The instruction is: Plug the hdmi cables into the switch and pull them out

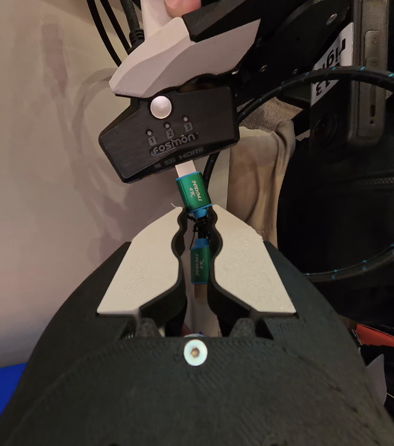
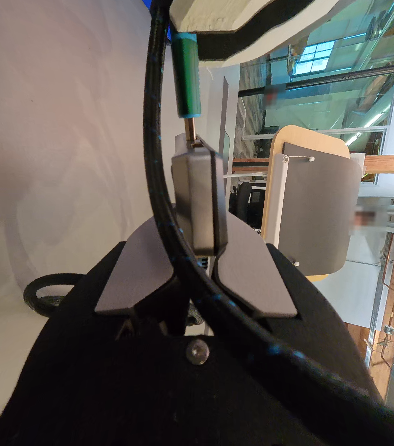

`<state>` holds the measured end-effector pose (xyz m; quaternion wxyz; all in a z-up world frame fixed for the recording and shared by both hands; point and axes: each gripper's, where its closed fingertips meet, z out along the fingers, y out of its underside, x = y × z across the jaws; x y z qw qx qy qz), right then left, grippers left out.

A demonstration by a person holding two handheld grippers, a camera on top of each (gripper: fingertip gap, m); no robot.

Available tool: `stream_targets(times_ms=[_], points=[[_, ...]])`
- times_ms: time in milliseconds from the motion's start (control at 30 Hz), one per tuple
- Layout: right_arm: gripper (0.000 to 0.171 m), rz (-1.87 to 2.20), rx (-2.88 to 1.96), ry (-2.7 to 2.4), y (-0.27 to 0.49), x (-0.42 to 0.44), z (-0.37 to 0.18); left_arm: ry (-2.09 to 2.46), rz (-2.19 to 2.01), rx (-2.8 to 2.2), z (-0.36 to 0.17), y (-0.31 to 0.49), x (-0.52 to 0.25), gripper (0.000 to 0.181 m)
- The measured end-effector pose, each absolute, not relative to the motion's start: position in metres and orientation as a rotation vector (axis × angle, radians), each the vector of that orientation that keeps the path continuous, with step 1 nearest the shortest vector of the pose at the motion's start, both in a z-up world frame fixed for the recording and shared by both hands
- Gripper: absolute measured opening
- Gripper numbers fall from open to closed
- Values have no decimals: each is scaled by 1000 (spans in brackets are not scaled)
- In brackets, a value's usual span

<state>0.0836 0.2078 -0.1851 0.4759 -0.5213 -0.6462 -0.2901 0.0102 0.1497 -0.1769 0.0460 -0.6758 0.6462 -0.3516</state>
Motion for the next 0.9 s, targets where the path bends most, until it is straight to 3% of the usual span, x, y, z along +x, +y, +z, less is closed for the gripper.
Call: stream_targets(times_ms=[900], points=[[23,-738,-1267,-1550,206,80,-182,1897,-1175,-2073,-172,148,13,16]])
